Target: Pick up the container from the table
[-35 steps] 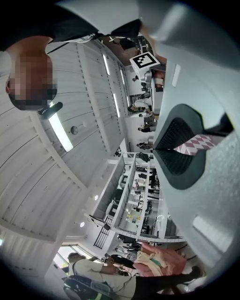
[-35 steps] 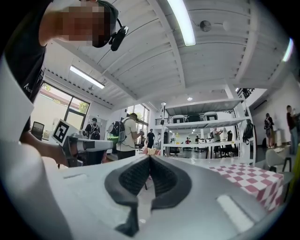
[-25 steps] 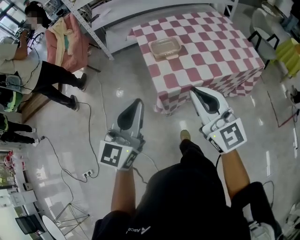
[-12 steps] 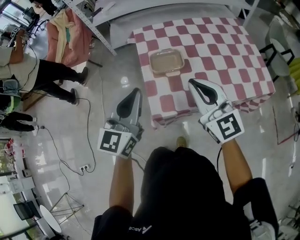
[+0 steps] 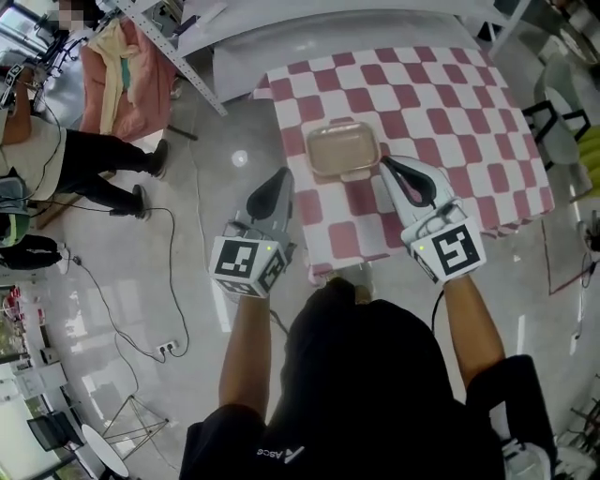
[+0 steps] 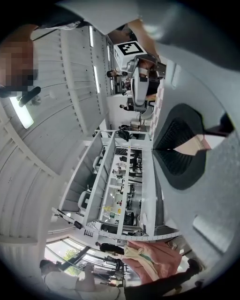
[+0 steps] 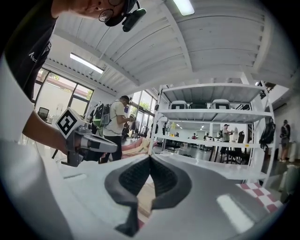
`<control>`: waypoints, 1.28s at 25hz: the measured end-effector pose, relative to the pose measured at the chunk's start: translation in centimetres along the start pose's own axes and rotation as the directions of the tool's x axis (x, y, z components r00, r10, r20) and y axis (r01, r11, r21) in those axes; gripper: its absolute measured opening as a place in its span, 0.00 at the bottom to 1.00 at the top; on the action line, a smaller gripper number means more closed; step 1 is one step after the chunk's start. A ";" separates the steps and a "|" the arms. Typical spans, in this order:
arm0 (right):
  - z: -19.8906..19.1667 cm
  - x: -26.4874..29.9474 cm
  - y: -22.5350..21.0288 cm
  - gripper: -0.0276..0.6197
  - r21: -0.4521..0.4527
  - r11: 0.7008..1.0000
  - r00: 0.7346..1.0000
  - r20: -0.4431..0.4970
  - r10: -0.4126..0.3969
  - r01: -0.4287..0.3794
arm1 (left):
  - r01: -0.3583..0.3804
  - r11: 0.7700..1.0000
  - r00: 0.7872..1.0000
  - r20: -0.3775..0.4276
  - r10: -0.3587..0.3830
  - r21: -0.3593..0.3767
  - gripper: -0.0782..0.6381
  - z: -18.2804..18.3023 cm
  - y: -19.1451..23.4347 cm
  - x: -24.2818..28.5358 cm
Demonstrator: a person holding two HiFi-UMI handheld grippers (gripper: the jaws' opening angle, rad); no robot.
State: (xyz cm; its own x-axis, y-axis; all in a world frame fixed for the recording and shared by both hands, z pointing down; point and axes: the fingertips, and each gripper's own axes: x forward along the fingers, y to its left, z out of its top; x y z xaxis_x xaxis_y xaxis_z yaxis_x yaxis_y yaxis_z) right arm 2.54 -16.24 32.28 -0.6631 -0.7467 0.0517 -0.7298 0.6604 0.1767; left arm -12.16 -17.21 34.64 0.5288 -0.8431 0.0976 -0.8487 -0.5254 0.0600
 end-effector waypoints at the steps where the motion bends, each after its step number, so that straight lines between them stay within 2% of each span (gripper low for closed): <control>1: -0.3 0.9 -0.4 0.05 -0.009 1.000 1.000 -0.006 -0.007 0.007 | 0.002 1.000 1.000 -0.012 -0.003 -0.005 0.12 -0.4 0.8 0.9; 7: -1.4 4.4 -2.0 0.05 -0.014 0.999 0.998 -0.051 -0.038 0.037 | 0.002 0.998 0.994 -0.108 -0.009 -0.063 0.13 -3.3 4.5 5.1; 12: -3.4 6.4 -4.4 0.05 -0.029 0.999 0.996 -0.084 -0.037 0.034 | -0.007 0.992 0.978 -0.210 -0.019 -0.122 0.13 -5.8 5.7 8.2; 13: -3.9 6.8 -4.9 0.05 -0.033 0.999 0.996 -0.089 -0.031 0.028 | -0.011 0.991 0.973 -0.231 -0.020 -0.132 0.14 -6.3 5.8 8.9; 14: -4.4 7.2 -5.4 0.05 -0.039 0.999 0.995 -0.095 -0.024 0.021 | -0.016 0.990 0.967 -0.253 -0.021 -0.143 0.20 -6.8 6.0 9.5; 16: -5.1 7.6 -6.1 0.05 -0.047 0.999 0.994 -0.106 -0.010 0.006 | -0.031 0.984 0.954 -0.298 -0.023 -0.176 0.25 -7.8 6.1 10.4; 19: -6.0 7.9 -6.8 0.05 -0.038 0.999 0.993 -0.115 0.005 -0.010 | -0.066 0.971 0.930 -0.366 -0.024 -0.232 0.27 -9.5 6.3 11.4; 24: -7.2 8.2 -7.7 0.05 -0.020 0.999 0.993 -0.119 0.027 -0.030 | -0.109 0.936 0.885 -0.461 -0.062 -0.334 0.31 -12.5 6.3 13.0; 32: -8.3 7.7 -9.3 0.05 -0.008 0.999 0.991 -0.131 0.031 -0.032 | -0.179 0.899 0.827 -0.556 -0.082 -0.400 0.31 -15.3 6.3 14.3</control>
State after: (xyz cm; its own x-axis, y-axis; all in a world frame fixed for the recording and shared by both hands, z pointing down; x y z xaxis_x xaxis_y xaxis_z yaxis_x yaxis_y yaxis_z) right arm 5.60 -28.84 39.22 -0.6577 -0.7300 0.1856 -0.7068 0.6833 0.1829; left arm -10.02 -30.82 51.59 0.5069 -0.5905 0.6279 -0.8580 -0.2757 0.4334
